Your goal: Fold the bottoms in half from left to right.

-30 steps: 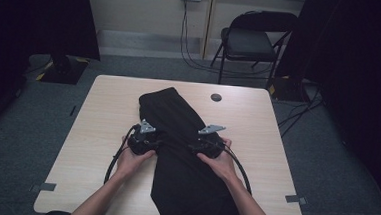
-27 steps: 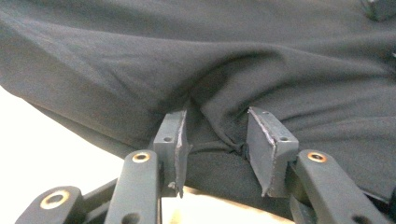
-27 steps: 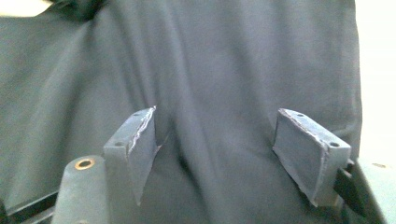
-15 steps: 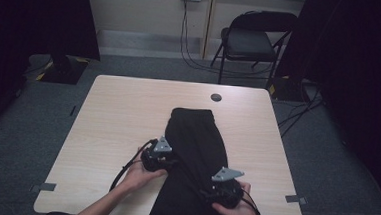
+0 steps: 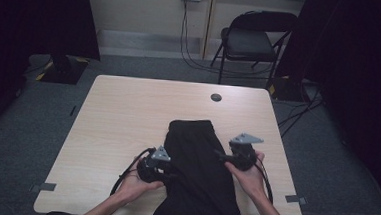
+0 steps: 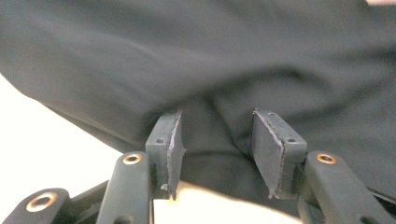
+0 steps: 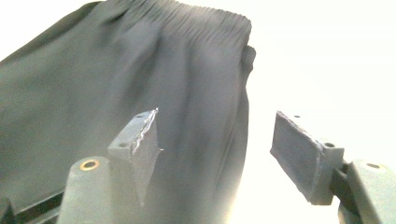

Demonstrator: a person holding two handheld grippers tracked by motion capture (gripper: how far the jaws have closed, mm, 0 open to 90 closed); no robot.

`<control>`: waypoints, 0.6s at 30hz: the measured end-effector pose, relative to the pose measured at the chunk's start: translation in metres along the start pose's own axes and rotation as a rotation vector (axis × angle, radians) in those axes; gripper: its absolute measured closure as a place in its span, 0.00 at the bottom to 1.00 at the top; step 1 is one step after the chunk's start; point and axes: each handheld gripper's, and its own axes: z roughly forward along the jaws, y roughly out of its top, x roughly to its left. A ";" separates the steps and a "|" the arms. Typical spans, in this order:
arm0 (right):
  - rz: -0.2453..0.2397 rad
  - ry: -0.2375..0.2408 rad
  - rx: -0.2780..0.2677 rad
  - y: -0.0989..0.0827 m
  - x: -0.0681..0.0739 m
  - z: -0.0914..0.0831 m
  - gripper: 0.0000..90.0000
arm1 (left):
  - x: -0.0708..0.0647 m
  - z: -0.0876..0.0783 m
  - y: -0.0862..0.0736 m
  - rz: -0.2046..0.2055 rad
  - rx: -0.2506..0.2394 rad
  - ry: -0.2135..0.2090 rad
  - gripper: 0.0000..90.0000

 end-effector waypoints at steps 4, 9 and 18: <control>0.013 0.012 0.000 0.030 -0.016 0.040 0.40 | 0.019 -0.002 0.019 -0.035 -0.080 0.060 0.62; 0.027 -0.007 0.053 0.039 -0.023 0.079 0.40 | 0.041 0.019 0.023 -0.093 -0.073 0.102 0.64; 0.039 -0.002 0.091 0.026 -0.024 0.095 0.38 | 0.051 0.019 0.008 -0.113 -0.057 0.124 0.57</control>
